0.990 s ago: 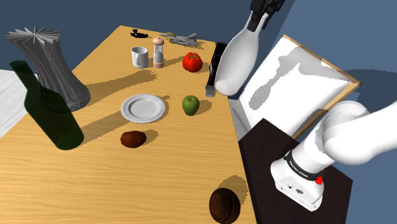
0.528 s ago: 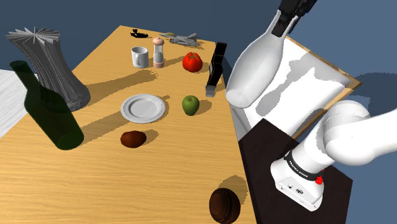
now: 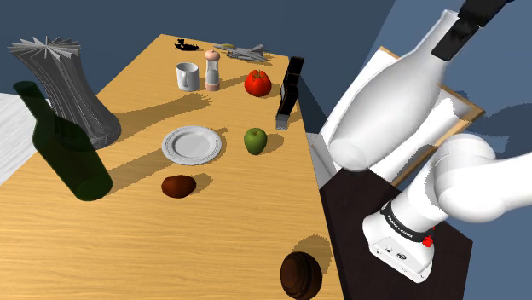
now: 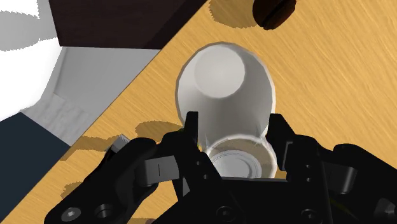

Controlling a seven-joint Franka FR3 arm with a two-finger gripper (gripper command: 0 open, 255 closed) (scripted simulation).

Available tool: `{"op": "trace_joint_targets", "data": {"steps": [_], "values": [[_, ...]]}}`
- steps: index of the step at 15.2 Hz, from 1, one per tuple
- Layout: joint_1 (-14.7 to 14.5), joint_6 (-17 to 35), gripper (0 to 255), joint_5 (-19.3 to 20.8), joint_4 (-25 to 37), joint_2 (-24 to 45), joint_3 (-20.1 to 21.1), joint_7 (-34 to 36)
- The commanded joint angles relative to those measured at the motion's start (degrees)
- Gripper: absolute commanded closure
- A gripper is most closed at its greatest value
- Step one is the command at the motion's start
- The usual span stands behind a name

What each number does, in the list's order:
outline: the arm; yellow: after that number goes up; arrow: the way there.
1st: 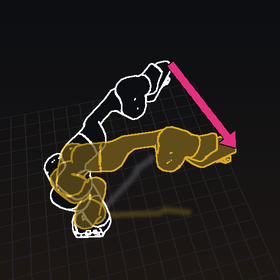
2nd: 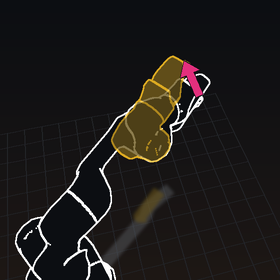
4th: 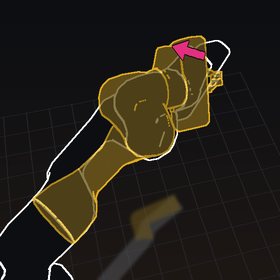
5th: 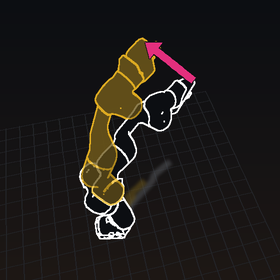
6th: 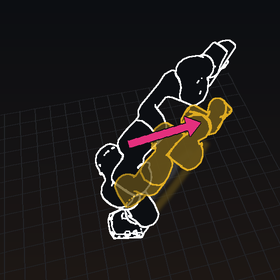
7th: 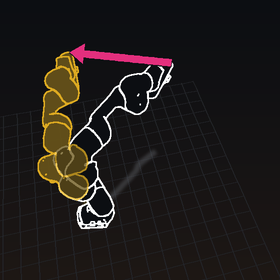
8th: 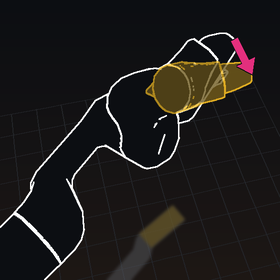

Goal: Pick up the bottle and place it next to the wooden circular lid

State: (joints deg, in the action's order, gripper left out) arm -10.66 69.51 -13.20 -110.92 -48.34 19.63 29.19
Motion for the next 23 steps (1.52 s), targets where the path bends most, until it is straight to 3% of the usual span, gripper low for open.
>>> {"op": "trace_joint_targets", "data": {"steps": [1,5,23], "values": [[-0.4,-2.0,255,-1.4,1.1,-1.2,1.2,2.0],[-0.9,-5.8,255,-4.2,4.7,-2.4,3.8,6.4],[-3.3,4.3,255,-7.1,-15.3,-12.3,5.7,4.8]]}}
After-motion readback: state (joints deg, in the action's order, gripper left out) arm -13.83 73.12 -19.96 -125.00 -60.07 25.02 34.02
